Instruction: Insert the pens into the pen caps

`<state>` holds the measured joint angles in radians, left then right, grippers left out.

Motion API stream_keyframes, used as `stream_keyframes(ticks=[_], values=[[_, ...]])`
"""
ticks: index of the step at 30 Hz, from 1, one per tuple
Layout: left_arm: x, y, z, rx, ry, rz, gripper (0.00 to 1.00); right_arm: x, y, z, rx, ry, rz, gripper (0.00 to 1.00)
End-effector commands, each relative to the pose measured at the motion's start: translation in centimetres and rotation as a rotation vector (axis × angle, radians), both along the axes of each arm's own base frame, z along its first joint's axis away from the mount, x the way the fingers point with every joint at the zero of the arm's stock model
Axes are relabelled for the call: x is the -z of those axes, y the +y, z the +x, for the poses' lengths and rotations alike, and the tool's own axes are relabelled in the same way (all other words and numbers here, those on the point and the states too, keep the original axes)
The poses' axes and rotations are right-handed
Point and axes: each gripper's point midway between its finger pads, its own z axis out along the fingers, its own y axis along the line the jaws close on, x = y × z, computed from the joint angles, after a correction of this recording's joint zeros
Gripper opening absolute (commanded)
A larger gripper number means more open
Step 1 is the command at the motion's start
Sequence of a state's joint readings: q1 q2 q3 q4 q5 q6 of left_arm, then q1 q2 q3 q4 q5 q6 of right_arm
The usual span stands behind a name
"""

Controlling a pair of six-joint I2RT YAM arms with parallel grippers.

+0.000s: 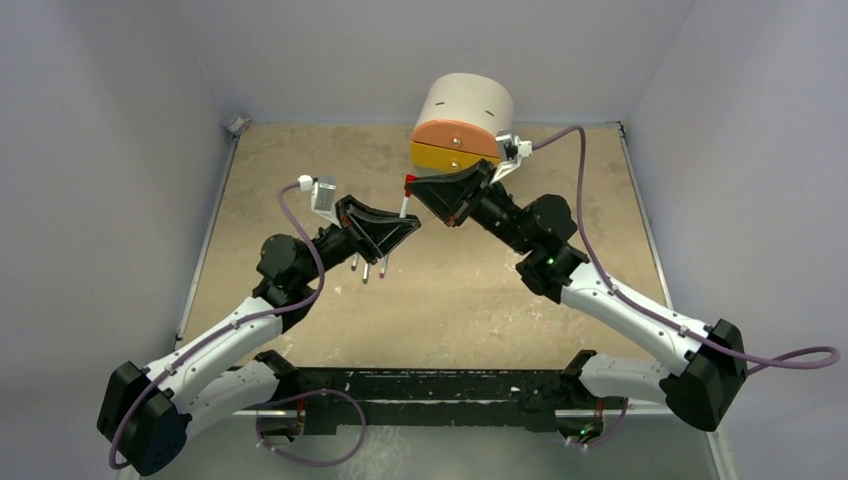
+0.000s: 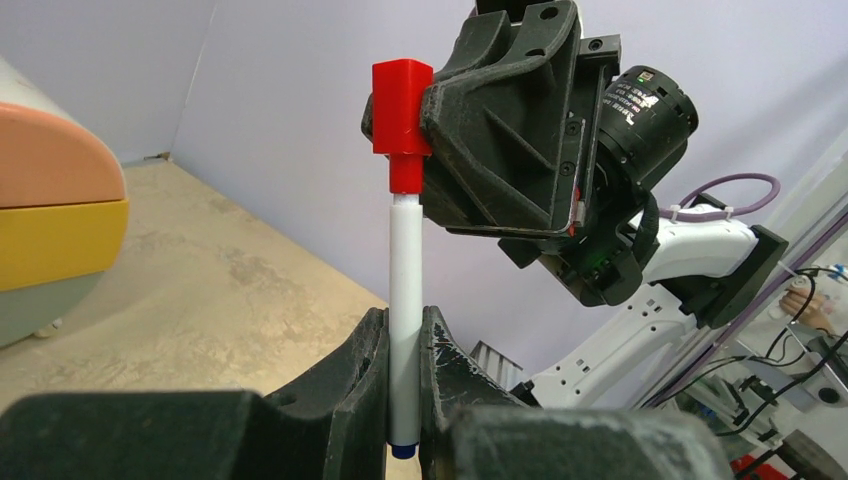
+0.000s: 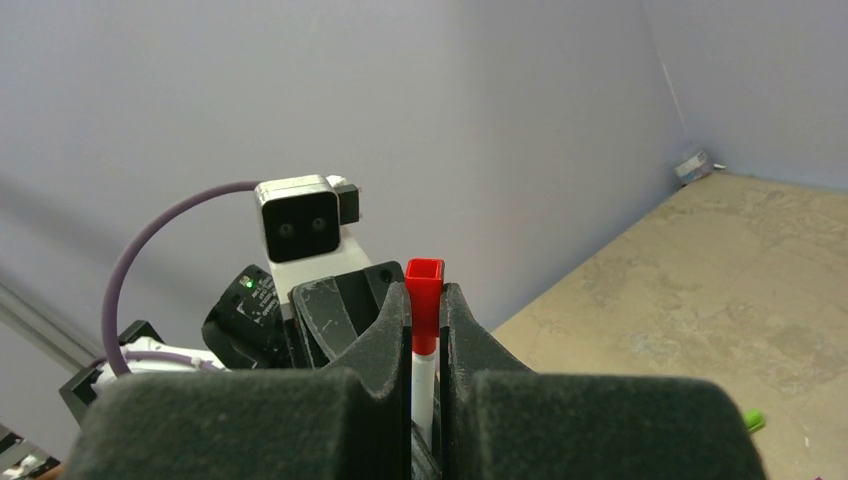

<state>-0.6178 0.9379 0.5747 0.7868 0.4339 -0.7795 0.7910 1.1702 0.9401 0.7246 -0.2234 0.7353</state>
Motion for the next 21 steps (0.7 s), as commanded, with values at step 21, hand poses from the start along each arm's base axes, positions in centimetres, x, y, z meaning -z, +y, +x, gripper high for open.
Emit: stream_keyframes(ticks=[21], values=[[-10.7,1.9,0.8,-0.144,-0.242,-0.143,0.0,5.2,1.6,-4.0,-0.144,0.076,-0.046,0.0]])
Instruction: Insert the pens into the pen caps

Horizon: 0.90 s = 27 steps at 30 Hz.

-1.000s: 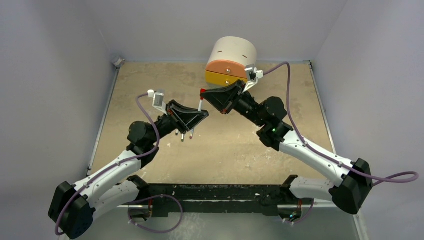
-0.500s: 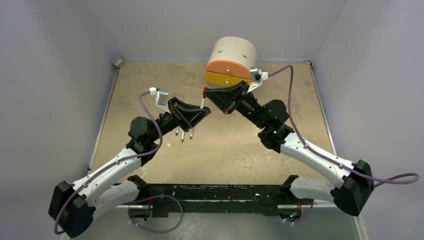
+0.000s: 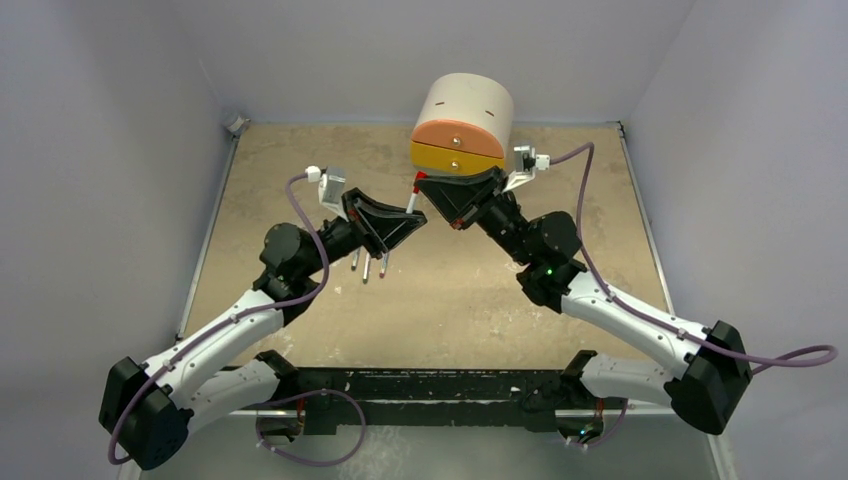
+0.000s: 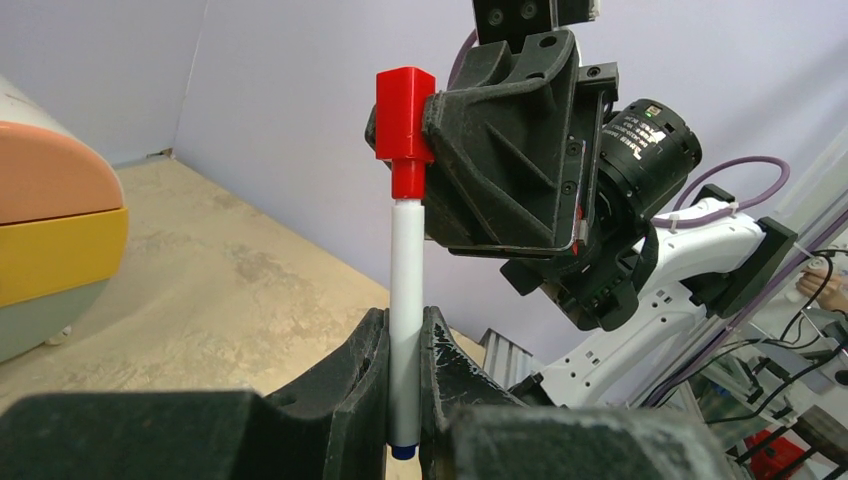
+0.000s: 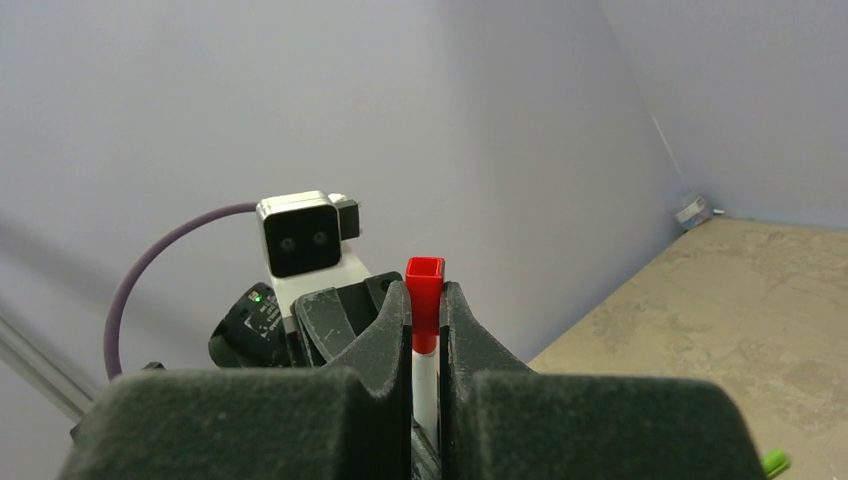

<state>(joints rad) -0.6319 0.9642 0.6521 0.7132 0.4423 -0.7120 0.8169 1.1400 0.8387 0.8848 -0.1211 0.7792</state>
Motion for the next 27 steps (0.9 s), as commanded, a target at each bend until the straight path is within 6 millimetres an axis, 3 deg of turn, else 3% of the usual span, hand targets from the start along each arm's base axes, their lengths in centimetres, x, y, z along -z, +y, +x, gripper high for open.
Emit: stream_keyframes(ticks=[1,14,27], values=[[-9.9,2.6,0.3,-0.13,-0.213,-0.181,0.0,5.9,2.8,-3.9,-0.207,0.072,-0.17,0.0],[-11.7,2.3,0.7,-0.155,-0.272,-0.136,0.0,10.6,3.8,-6.0,-0.306,0.14,-0.297,0.0],[-14.2,2.2,0.5,-0.142,-0.32,-0.181,0.0,12.1,5.2,-7.7,-0.366,0.152,-0.303,0.0]])
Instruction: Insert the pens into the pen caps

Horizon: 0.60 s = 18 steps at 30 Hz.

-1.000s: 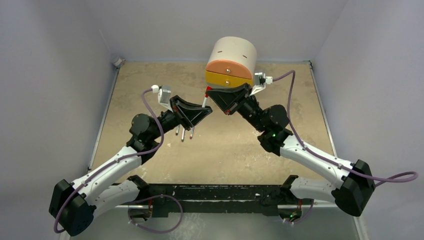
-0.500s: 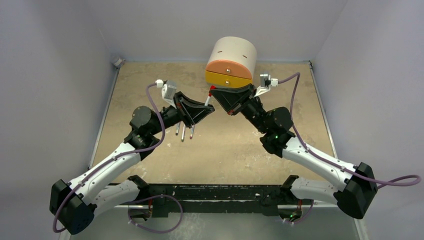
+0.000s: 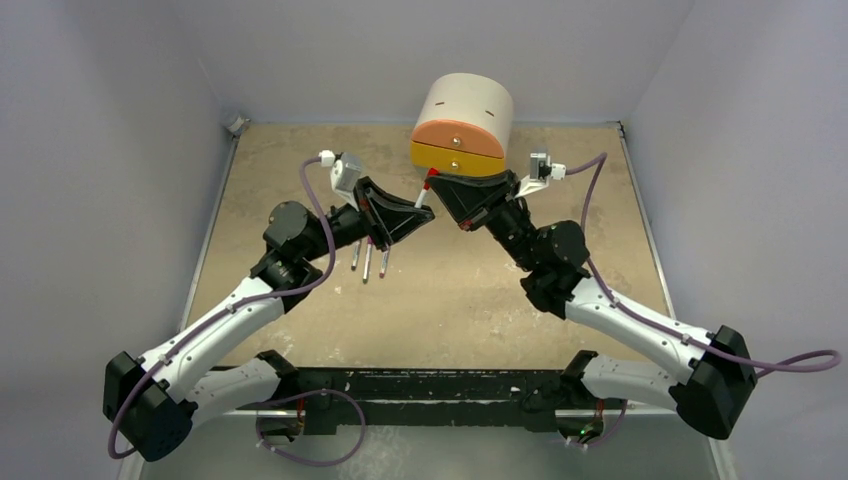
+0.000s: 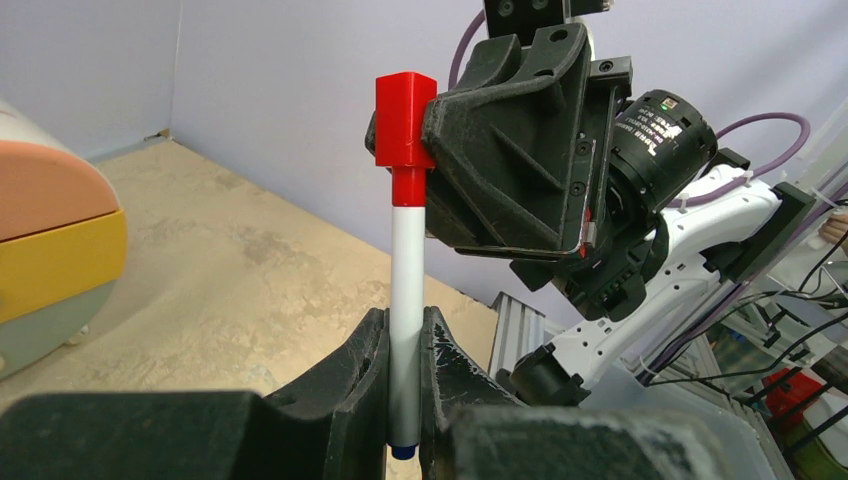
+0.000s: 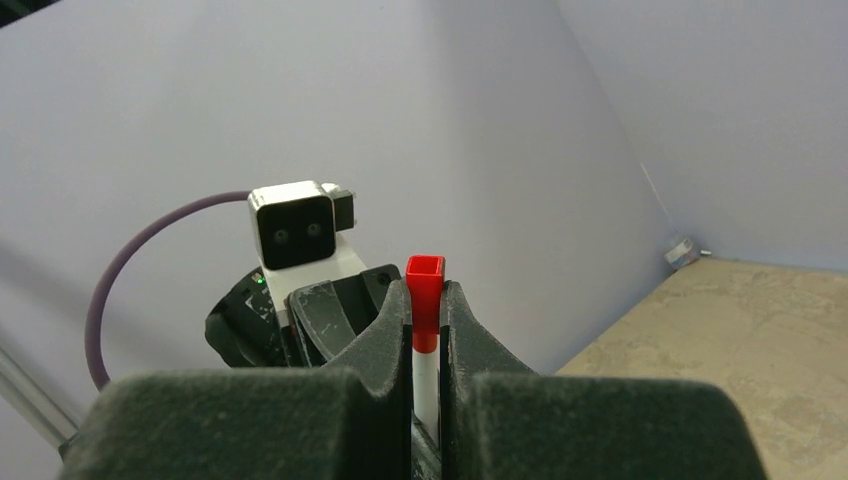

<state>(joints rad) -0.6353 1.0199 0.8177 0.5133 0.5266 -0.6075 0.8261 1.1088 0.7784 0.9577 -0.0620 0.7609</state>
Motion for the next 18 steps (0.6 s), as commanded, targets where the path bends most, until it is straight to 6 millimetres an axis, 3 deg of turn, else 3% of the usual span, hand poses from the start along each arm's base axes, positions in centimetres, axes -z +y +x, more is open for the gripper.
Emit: stream_keyframes(ticks=[1,4,7,12,18], values=[[-13.1,3.6,0.1,-0.16,-0.29,-0.304,0.0,12.0,6.3,-7.6,-0.416,0.174,-0.339,0.0],[-12.2,2.9,-0.1,-0.129,-0.283,-0.249,0.0,11.0,5.8,-7.1,-0.373,0.161,-0.32,0.0],[-9.3,1.8,-0.2,-0.076,-0.241,-0.141,0.0,9.7,5.1,-6.7,-0.325,0.139,-0.323,0.0],[-4.2,1.2,-1.0,-0.01,-0.137,-0.061,0.0,5.3,2.5,-5.6,-0.177,0.073,-0.253,0.0],[1.0,2.2,-0.6,-0.078,-0.026,0.025,0.0,1.0,-2.2,-3.9,0.056,0.056,-0.15,0.32]])
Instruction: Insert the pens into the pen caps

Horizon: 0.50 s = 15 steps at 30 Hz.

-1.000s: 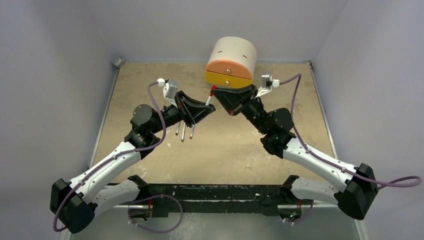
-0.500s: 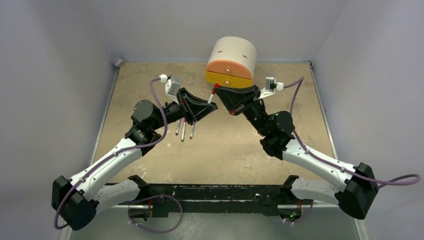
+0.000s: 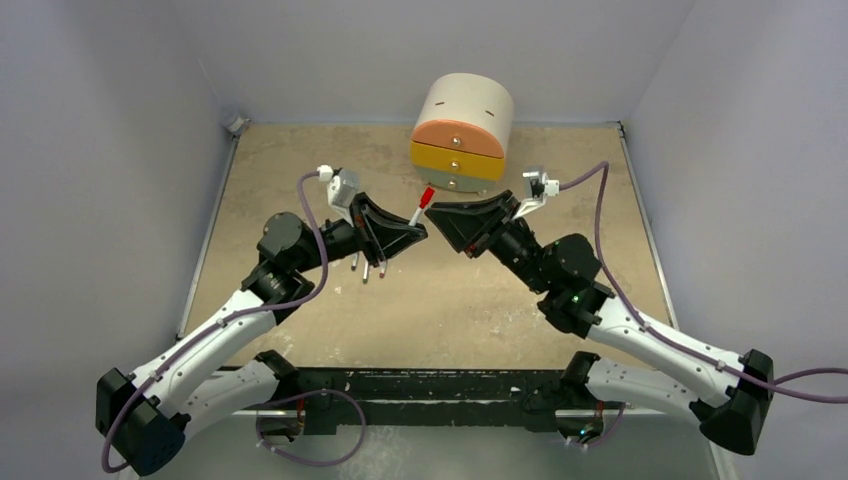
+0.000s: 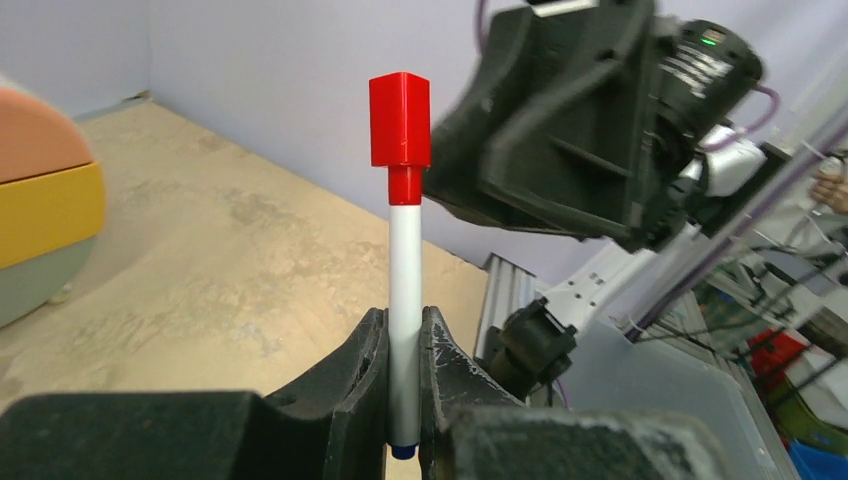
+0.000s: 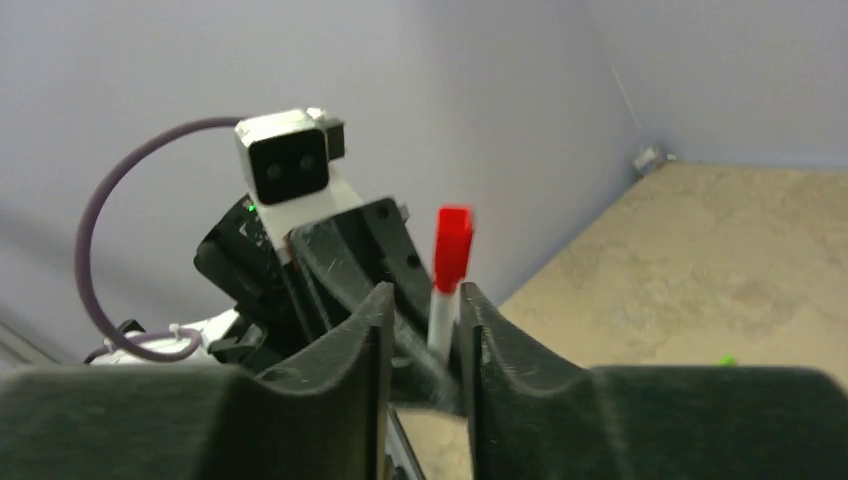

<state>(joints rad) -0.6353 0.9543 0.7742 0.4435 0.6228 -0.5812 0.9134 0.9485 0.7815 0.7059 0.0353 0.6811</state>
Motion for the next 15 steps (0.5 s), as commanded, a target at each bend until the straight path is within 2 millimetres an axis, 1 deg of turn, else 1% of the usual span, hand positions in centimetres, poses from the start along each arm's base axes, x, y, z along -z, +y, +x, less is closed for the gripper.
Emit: stream_keyframes(ticks=[1,4,5,7,10,13,15], values=[[0.0,2.0,2.3,-0.183,-0.017,-0.01,0.0,0.3,-1.9,-1.0,0.053,0.021,-0.041,0.35],[2.3,2.8,3.6,-0.269,0.033,0.069,0.0,0.0,-4.4,-0.6,0.146,0.045,0.004,0.38],[3.3,3.0,4.1,-0.301,0.058,0.1,0.0,0.4,-5.1,-0.4,0.175,0.065,0.005,0.39],[5.4,3.8,6.0,-0.402,0.126,0.159,0.0,1.6,-5.9,0.1,0.219,0.109,-0.014,0.39],[9.7,5.2,9.0,-0.571,0.259,0.297,0.0,4.2,-6.2,0.5,0.245,0.185,-0.063,0.38],[13.4,6.3,10.9,-0.679,0.33,0.384,0.0,6.4,-6.0,0.6,0.24,0.236,-0.089,0.35],[15.6,7.8,12.0,-0.796,0.369,0.39,0.0,7.2,-5.8,0.6,0.235,0.252,-0.095,0.34]])
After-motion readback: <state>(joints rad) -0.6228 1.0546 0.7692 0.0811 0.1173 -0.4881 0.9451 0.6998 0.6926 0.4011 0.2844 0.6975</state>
